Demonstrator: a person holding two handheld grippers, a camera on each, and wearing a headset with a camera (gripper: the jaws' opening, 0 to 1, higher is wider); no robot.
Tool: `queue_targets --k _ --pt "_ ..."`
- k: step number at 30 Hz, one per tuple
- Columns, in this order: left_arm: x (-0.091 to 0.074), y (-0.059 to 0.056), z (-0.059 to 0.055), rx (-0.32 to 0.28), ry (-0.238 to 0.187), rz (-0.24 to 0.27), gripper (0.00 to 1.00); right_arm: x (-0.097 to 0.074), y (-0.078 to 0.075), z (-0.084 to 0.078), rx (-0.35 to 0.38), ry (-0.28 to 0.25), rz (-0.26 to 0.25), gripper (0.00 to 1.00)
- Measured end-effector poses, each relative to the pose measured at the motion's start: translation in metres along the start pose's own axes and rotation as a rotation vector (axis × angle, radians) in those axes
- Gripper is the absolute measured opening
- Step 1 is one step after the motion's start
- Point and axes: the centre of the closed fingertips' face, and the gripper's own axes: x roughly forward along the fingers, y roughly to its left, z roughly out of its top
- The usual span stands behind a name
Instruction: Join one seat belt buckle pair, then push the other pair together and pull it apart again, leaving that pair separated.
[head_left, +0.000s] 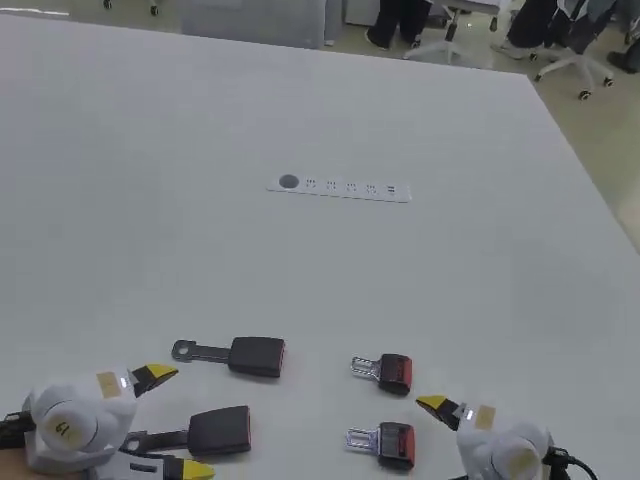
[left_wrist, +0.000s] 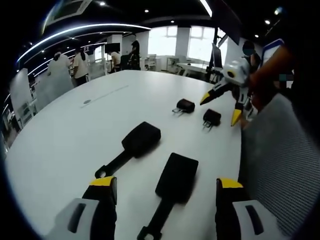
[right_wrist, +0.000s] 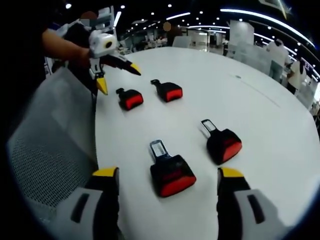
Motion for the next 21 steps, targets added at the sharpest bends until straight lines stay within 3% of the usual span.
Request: queue_targets --k 3,10,21 --pt "0.005 -0.001 -0.001 0.005 0.007 -0.015 0.81 0.002 -0.001 -0.001 -0.012 0.012 0.016 0.81" --pt "0.020 -0.012 -0.015 0.048 0.075 -0.087 0.75 0.007 -0.003 -0.003 -0.040 0.035 0.059 0.78" --pt "0.031 -0.016 -0.028 0.113 0.139 -0.135 0.62 0.010 -0.004 -0.009 -0.100 0.072 0.097 0.64"
